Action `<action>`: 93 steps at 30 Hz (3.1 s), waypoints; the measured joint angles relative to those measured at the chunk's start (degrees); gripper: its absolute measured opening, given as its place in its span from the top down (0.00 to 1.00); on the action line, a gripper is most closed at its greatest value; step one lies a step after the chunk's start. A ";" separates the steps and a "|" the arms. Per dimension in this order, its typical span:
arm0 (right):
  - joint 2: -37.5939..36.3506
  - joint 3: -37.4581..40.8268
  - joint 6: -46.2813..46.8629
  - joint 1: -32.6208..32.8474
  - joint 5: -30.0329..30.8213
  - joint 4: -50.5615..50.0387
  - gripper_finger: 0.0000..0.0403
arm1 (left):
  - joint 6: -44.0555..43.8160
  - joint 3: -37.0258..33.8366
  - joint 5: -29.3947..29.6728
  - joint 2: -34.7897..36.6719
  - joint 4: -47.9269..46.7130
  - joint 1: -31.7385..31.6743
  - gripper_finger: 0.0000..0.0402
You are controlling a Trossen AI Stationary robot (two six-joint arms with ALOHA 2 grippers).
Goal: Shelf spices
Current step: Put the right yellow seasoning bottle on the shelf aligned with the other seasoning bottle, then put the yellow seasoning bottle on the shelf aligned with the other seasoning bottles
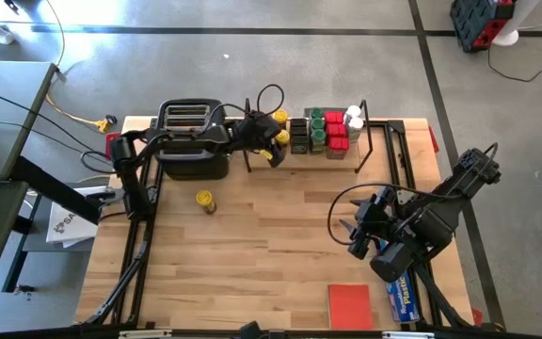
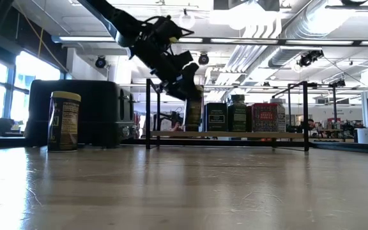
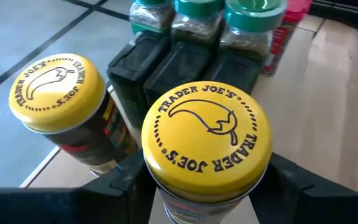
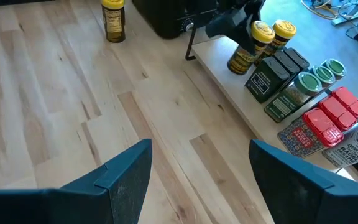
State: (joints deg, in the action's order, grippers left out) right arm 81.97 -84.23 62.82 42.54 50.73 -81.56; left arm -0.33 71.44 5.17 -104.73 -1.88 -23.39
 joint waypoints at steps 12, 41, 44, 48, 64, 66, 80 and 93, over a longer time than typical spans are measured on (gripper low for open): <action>0.02 0.00 -0.08 -0.02 0.19 0.55 0.35 | 3.52 0.04 1.75 -1.84 3.30 -0.66 0.36; 0.04 -0.02 -1.68 -0.04 1.72 2.14 0.34 | 16.01 -0.29 6.59 8.23 -15.05 3.49 0.55; 0.07 -0.02 -2.02 -0.04 2.44 2.12 0.34 | 15.88 -0.94 5.88 6.23 -14.46 3.09 0.68; 0.07 -0.02 -1.61 -0.15 2.41 2.19 0.34 | 16.79 -0.98 6.14 3.50 -11.58 2.21 0.80; 0.07 -0.02 -1.71 -0.12 1.73 3.46 0.34 | 17.28 -1.01 10.85 7.03 -12.12 4.65 0.90; 0.21 -0.02 -2.68 -0.13 3.02 3.67 0.34 | 15.95 -1.01 11.76 10.75 -15.75 7.93 0.90; 1.42 12.02 -39.40 -7.36 -6.61 38.28 0.34 | -25.50 -1.92 13.60 33.51 -59.99 50.89 0.90; 1.31 11.98 -43.58 -8.83 -8.98 44.48 0.34 | -57.89 -22.60 20.04 37.22 -74.85 55.36 0.78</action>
State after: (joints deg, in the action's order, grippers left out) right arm 83.29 -72.25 19.24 33.71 41.75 -37.08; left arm -58.22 48.84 25.21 -67.51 -76.73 31.97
